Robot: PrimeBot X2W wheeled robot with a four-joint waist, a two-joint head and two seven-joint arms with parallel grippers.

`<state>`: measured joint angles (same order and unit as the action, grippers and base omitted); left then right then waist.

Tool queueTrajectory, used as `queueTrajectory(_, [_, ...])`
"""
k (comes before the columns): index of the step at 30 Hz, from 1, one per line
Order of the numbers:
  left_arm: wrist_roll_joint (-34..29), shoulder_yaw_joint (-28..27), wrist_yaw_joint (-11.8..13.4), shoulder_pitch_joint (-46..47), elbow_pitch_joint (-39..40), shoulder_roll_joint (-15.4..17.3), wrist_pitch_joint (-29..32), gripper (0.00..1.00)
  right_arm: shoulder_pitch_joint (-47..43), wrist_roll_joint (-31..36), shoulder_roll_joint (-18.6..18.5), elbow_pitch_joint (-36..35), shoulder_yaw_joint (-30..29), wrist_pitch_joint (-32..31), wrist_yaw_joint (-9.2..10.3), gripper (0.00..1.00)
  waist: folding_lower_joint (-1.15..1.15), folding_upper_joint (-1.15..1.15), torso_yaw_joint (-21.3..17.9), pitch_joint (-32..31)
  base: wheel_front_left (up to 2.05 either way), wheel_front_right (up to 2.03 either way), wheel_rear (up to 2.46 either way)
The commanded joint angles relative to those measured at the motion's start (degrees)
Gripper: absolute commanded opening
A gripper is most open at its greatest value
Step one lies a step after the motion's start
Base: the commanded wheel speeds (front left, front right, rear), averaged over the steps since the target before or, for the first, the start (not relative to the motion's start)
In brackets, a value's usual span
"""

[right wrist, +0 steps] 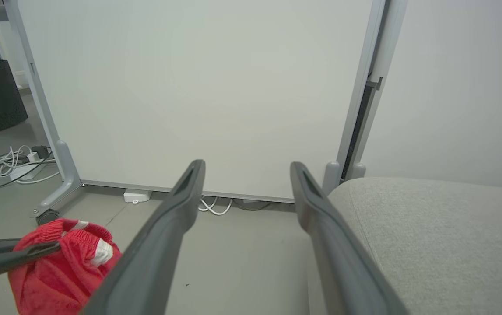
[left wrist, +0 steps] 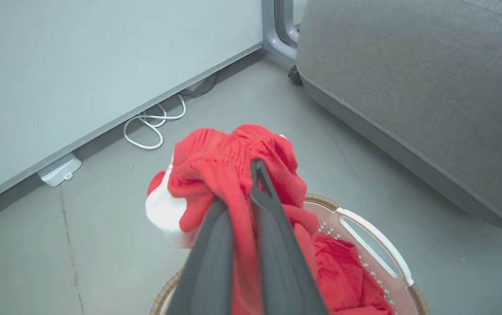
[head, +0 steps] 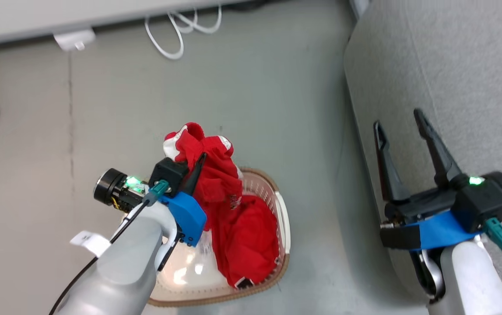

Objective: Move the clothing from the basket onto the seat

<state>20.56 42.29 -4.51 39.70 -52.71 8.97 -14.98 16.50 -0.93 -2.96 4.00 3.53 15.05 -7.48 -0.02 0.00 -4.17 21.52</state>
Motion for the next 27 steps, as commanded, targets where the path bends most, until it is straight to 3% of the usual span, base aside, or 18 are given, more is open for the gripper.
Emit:
queueTrajectory(1, [0.2, -1.3, 0.3, -1.1, 2.6, 0.2, -0.3, 0.00, -1.5, -0.1, -0.2, 0.3, -0.2, 0.2, -0.03, 1.00, 0.02, 0.00, 1.5, -5.9, 0.00, 0.00, 0.00])
queueTrajectory(16, [-3.3, -10.7, -1.8, -6.6, 26.1, -0.7, -0.3, 0.00, -8.9, -0.8, 0.0, 1.7, -0.8, 0.2, -0.03, 1.00, 0.02, 0.00, 2.6, -16.8, 0.00, 0.00, 0.00])
queueTrajectory(27, [-4.1, -9.2, -2.6, -6.7, 33.6, -0.6, -0.3, 0.00, -11.8, -2.3, 0.1, 1.8, -0.6, 0.2, -0.03, 1.00, 0.02, 0.00, 3.4, -20.3, 0.00, 0.00, 0.00])
